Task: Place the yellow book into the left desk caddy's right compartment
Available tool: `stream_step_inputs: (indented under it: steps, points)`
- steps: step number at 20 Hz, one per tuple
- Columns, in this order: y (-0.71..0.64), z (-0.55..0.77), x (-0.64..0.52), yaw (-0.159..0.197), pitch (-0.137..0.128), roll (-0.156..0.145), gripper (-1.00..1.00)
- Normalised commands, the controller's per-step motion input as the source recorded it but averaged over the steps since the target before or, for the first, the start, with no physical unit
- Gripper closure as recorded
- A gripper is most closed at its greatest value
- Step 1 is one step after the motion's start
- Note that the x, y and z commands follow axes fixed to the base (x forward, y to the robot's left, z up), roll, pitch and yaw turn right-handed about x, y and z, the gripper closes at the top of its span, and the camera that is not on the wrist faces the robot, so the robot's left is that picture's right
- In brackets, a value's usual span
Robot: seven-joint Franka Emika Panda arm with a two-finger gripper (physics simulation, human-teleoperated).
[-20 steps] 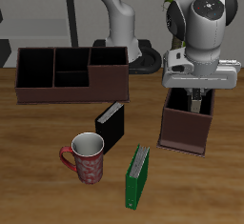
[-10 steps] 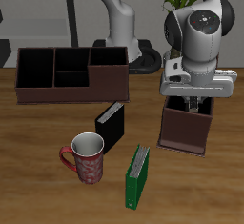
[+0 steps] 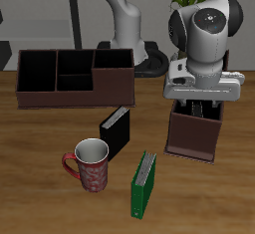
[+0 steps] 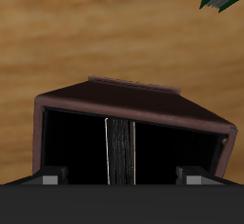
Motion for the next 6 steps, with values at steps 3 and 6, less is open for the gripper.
stream_step_inputs:
  steps: [3, 6]
  points:
    - [-0.11, 0.06, -0.04, 0.011, 0.006, 0.024, -1.0]
    - [-0.28, 0.09, -0.26, 0.147, 0.003, 0.02, -1.0]
